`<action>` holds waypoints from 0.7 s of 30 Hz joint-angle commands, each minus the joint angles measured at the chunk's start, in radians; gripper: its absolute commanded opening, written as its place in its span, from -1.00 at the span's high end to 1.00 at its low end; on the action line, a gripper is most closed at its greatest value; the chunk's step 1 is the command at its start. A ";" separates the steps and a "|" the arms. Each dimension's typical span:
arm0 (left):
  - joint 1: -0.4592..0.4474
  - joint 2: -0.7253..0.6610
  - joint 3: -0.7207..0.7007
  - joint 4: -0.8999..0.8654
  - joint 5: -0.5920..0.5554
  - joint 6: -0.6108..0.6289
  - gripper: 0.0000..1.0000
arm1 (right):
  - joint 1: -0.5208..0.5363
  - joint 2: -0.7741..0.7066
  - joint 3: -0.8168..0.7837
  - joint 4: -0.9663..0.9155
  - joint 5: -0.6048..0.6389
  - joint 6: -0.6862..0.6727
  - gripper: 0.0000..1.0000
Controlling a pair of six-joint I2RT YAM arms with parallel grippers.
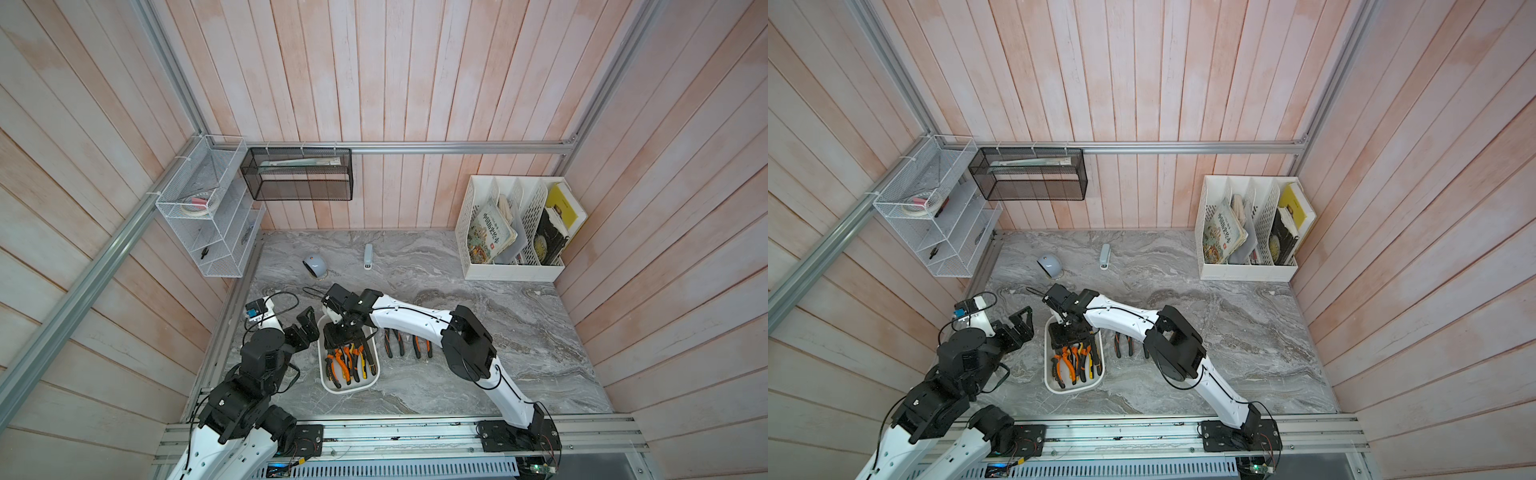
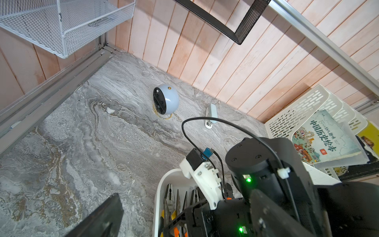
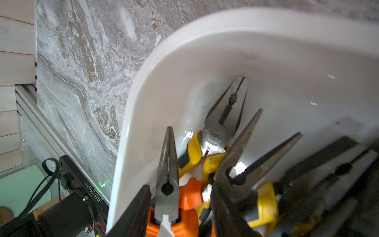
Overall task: Take the pliers out of the storage box
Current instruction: Pick up the pliers from the storage box.
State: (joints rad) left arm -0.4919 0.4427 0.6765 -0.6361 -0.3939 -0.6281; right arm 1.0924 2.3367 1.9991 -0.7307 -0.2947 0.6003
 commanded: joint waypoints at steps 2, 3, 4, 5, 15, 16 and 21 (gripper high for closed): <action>-0.004 -0.009 -0.009 0.008 -0.007 0.011 -1.00 | 0.010 0.063 0.041 -0.082 0.028 -0.026 0.02; -0.004 -0.008 -0.008 0.007 -0.008 0.010 -1.00 | 0.012 0.069 0.046 -0.085 0.029 -0.029 0.03; -0.004 -0.008 -0.009 0.007 -0.008 0.010 -1.00 | 0.014 0.073 0.049 -0.089 0.032 -0.030 0.03; -0.004 -0.007 -0.009 0.007 -0.008 0.010 -1.00 | 0.014 0.076 0.052 -0.094 0.032 -0.031 0.03; -0.003 -0.007 -0.009 0.007 -0.008 0.010 -1.00 | 0.027 0.114 0.088 -0.119 0.032 -0.051 0.02; -0.004 -0.006 -0.009 0.007 -0.008 0.010 -0.99 | 0.029 0.119 0.094 -0.123 0.032 -0.054 0.04; -0.004 -0.006 -0.008 0.007 -0.008 0.010 -1.00 | 0.038 0.121 0.104 -0.123 0.034 -0.055 0.18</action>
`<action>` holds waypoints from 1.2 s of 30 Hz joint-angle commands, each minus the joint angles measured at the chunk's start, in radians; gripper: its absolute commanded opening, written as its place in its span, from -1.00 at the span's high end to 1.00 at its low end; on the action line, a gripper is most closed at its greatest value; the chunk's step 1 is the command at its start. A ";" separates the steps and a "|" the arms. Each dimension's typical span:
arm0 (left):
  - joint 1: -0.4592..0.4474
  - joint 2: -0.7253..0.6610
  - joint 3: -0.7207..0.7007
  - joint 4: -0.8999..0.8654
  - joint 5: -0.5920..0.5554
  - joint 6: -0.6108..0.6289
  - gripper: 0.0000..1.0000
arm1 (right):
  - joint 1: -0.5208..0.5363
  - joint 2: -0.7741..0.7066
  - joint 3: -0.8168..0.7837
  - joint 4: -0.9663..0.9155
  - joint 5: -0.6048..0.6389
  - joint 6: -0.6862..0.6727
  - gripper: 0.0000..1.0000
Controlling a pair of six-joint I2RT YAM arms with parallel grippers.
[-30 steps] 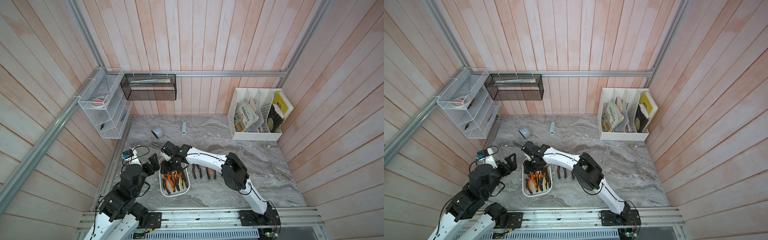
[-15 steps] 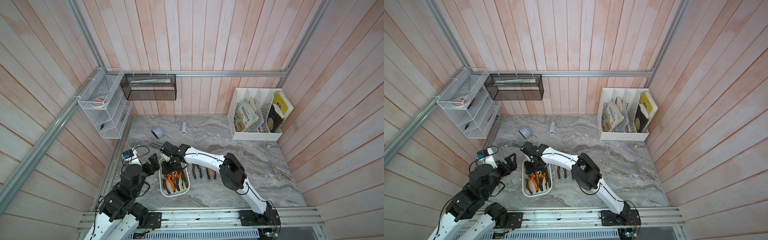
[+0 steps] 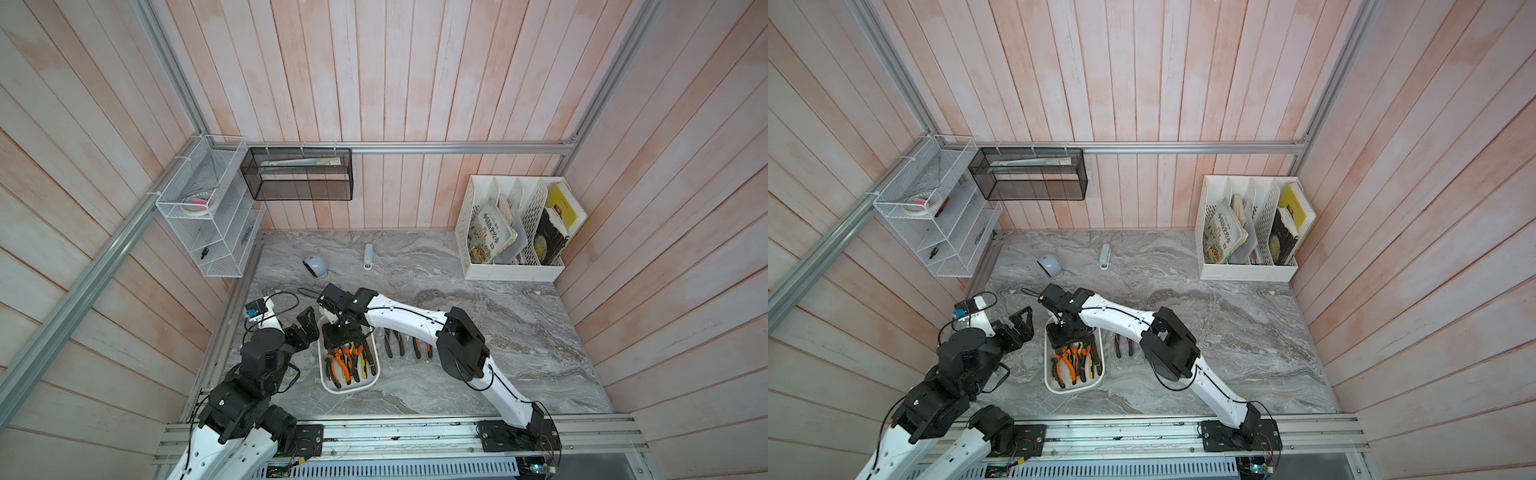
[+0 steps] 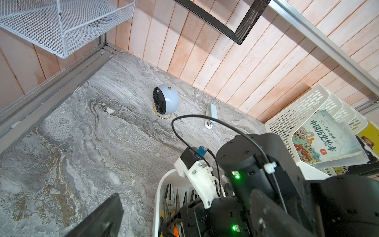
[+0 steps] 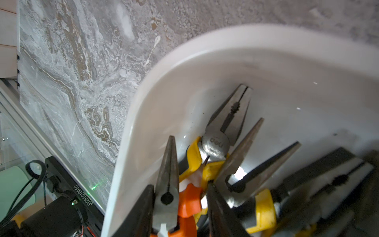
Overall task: Take the pliers out of the storage box
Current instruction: Pick up the pliers from the storage box.
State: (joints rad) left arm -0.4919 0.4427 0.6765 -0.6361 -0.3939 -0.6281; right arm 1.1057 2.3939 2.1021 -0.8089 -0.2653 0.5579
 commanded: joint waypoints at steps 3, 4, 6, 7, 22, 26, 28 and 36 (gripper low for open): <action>-0.004 -0.007 -0.009 0.007 -0.008 0.011 -1.00 | 0.028 0.057 -0.004 -0.039 0.002 -0.013 0.25; -0.004 -0.006 -0.009 0.007 -0.008 0.010 -1.00 | 0.028 0.053 -0.012 -0.029 -0.003 -0.012 0.25; -0.003 -0.004 -0.009 0.007 -0.008 0.011 -1.00 | 0.030 0.038 -0.043 0.012 -0.037 -0.008 0.26; -0.004 -0.004 -0.009 0.007 -0.008 0.010 -1.00 | 0.030 0.024 -0.073 0.046 -0.059 -0.001 0.26; -0.004 -0.006 -0.009 0.007 -0.010 0.010 -1.00 | 0.028 -0.146 -0.217 0.116 0.060 0.051 0.84; -0.004 -0.006 -0.009 0.007 -0.010 0.010 -1.00 | 0.028 -0.186 -0.194 0.086 0.115 0.054 1.00; -0.004 -0.006 -0.009 0.007 -0.010 0.010 -1.00 | 0.027 -0.205 -0.188 0.077 0.137 0.058 1.00; -0.003 -0.006 -0.009 0.007 -0.009 0.010 -1.00 | 0.011 -0.277 -0.188 0.050 0.211 0.068 1.00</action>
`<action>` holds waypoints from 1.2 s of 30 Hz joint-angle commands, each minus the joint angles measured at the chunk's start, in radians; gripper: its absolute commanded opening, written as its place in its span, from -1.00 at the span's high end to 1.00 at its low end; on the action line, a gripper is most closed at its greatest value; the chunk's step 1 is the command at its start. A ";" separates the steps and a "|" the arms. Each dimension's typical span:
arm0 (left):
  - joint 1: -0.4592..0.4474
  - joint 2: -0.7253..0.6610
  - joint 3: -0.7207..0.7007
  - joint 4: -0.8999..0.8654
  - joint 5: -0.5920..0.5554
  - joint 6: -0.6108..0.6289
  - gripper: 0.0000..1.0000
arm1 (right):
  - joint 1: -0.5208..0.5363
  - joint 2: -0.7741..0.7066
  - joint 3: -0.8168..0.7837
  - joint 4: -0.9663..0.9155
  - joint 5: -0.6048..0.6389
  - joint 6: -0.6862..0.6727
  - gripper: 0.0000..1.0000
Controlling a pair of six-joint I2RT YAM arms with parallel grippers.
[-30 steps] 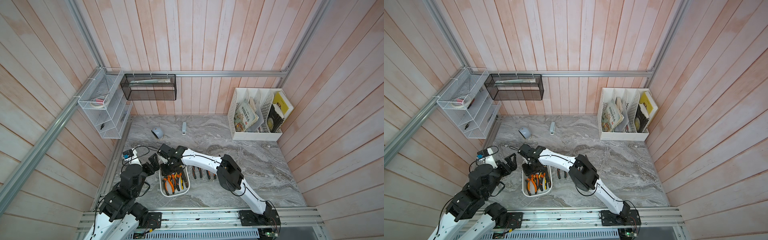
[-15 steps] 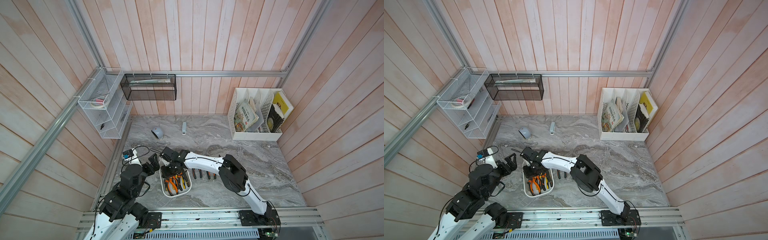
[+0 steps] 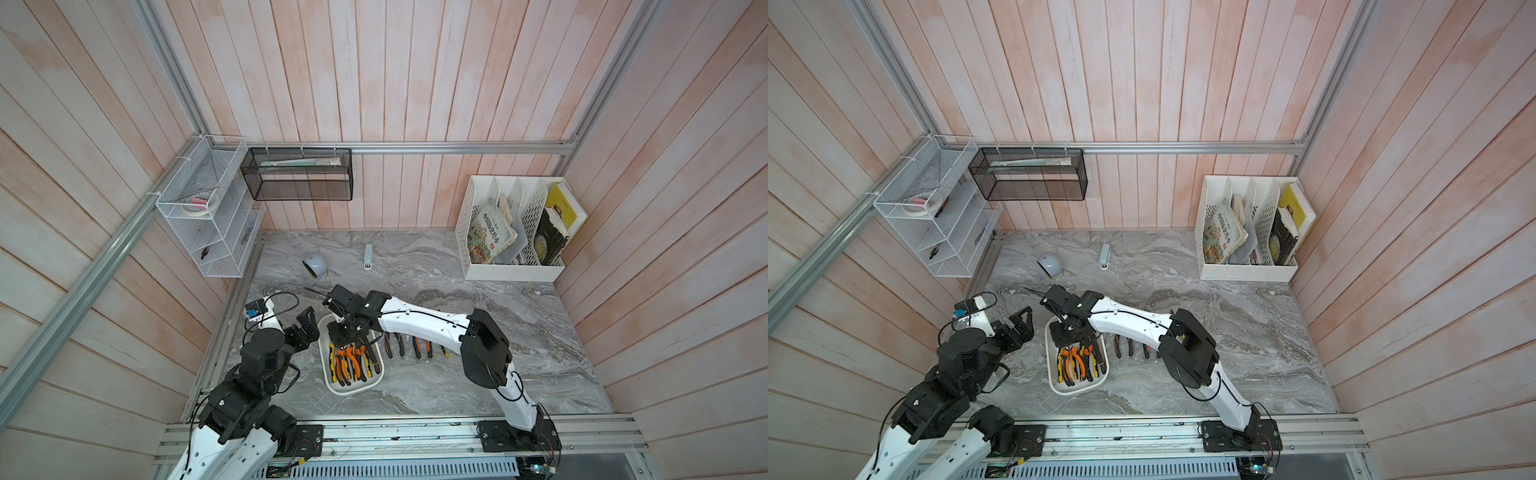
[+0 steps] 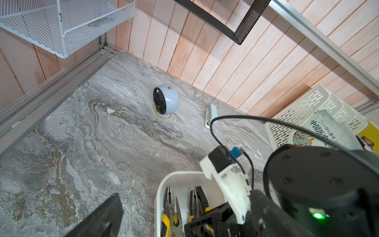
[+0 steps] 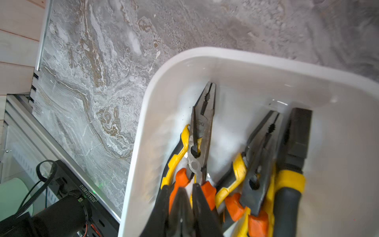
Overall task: Take the pliers out of the storage box
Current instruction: Pick up the pliers from the storage box, then place the pliers at the center of the board.
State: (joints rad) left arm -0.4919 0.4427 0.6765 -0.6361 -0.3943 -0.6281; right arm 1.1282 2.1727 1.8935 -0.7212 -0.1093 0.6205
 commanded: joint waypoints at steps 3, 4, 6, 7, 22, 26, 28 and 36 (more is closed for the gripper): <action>-0.004 -0.006 -0.009 0.009 -0.009 0.010 -1.00 | -0.025 -0.082 0.012 -0.050 0.081 0.007 1.00; -0.003 -0.006 -0.009 0.008 -0.009 0.010 -1.00 | -0.028 -0.091 0.008 -0.053 0.088 0.007 1.00; -0.004 -0.006 -0.008 0.008 -0.009 0.010 -1.00 | -0.039 -0.110 0.005 -0.060 0.098 0.006 1.00; -0.004 -0.006 -0.009 0.008 -0.009 0.010 -1.00 | -0.046 -0.120 0.001 -0.069 0.108 0.001 1.00; -0.004 -0.004 -0.010 0.012 -0.002 0.012 -1.00 | -0.365 -0.496 -0.382 -0.197 0.288 -0.192 1.00; -0.004 0.000 -0.010 0.013 0.001 0.013 -1.00 | -0.484 -0.590 -0.556 -0.179 0.360 -0.247 1.00; -0.004 0.005 -0.010 0.013 0.002 0.013 -1.00 | -0.550 -0.617 -0.640 -0.162 0.381 -0.269 1.00; -0.004 0.019 -0.009 0.012 0.005 0.015 -1.00 | -0.703 -0.605 -0.801 -0.044 0.392 -0.338 1.00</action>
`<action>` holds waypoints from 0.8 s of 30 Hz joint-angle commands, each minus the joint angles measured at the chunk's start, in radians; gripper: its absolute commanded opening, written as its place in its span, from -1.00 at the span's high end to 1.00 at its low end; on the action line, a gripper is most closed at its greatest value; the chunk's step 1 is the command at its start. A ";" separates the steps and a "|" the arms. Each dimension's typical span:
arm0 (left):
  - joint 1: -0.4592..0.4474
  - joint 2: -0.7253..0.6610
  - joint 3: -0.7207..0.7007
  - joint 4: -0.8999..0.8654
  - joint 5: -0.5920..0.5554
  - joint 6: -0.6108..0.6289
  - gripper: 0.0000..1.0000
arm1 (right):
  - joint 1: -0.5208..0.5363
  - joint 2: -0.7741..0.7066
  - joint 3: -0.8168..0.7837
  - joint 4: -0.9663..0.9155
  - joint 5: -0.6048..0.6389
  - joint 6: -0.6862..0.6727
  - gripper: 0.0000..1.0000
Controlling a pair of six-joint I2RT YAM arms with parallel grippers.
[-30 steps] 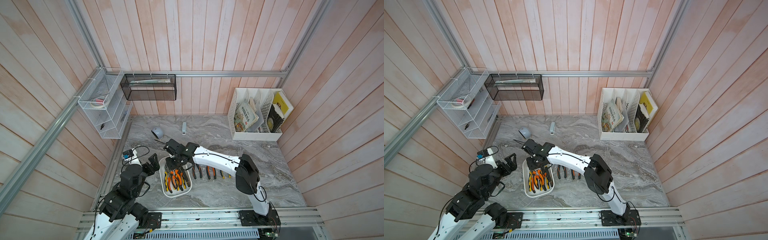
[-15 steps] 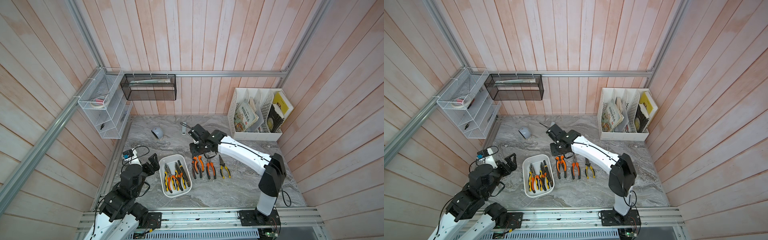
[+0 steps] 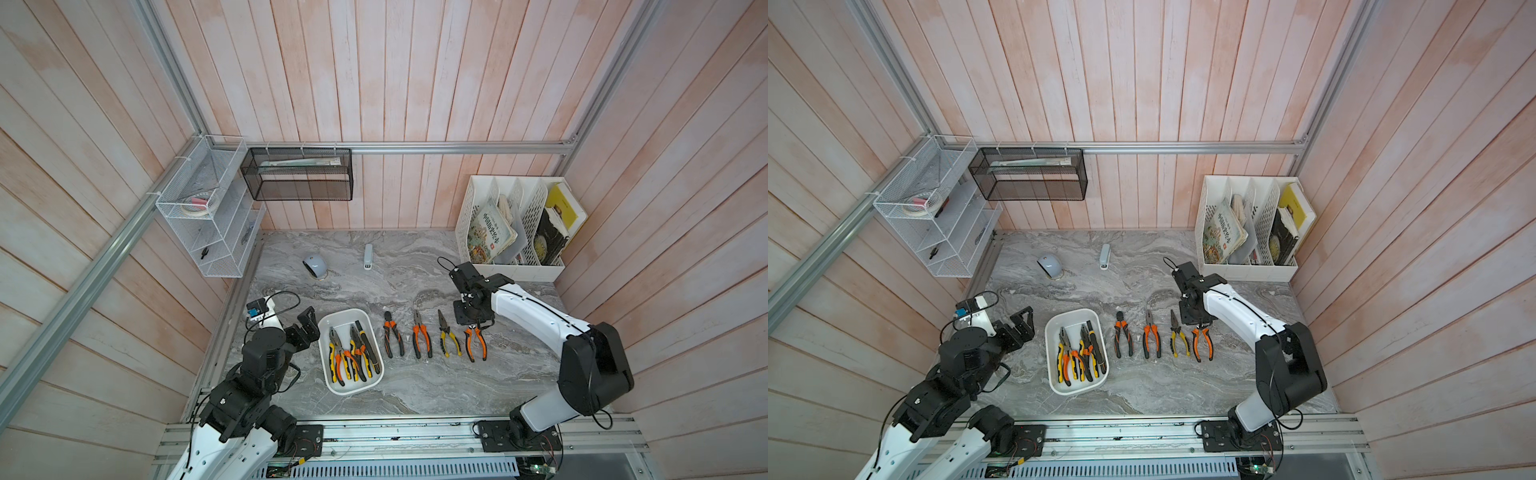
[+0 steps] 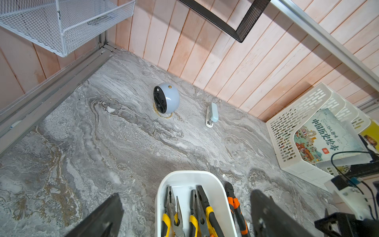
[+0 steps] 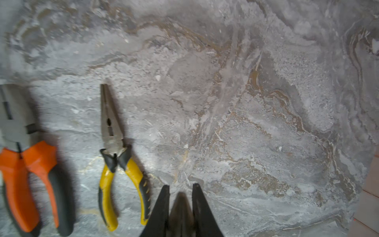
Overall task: Take the pliers out of the storage box
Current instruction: Place the pliers at the center of the board.
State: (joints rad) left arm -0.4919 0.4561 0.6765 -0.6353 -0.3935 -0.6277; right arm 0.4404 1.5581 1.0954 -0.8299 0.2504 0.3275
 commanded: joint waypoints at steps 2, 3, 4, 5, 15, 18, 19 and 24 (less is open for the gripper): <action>-0.003 0.006 -0.009 0.011 0.003 0.014 -1.00 | -0.035 0.035 -0.004 0.079 0.046 -0.057 1.00; -0.004 0.005 -0.009 0.011 0.003 0.014 -1.00 | -0.047 0.045 -0.004 0.089 0.046 -0.064 1.00; -0.002 0.005 -0.009 0.011 0.002 0.014 -1.00 | -0.057 0.053 -0.004 0.103 0.039 -0.073 1.00; -0.004 0.005 -0.009 0.011 0.001 0.014 -1.00 | -0.070 0.062 -0.005 0.118 0.030 -0.080 1.00; -0.004 0.019 -0.009 0.011 0.001 0.014 -1.00 | -0.176 0.123 -0.044 0.240 -0.069 -0.111 1.00; -0.003 0.023 -0.009 0.011 0.001 0.014 -0.99 | -0.177 0.140 -0.049 0.255 -0.061 -0.118 1.00; -0.004 0.023 -0.009 0.010 0.001 0.014 -0.99 | -0.177 0.144 -0.053 0.262 -0.059 -0.120 1.00; -0.004 0.027 -0.009 0.009 0.001 0.016 -1.00 | -0.177 0.163 -0.061 0.281 -0.046 -0.121 0.70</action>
State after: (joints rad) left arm -0.4919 0.4801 0.6765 -0.6357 -0.3935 -0.6277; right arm 0.2619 1.7023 1.0458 -0.5716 0.2001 0.2150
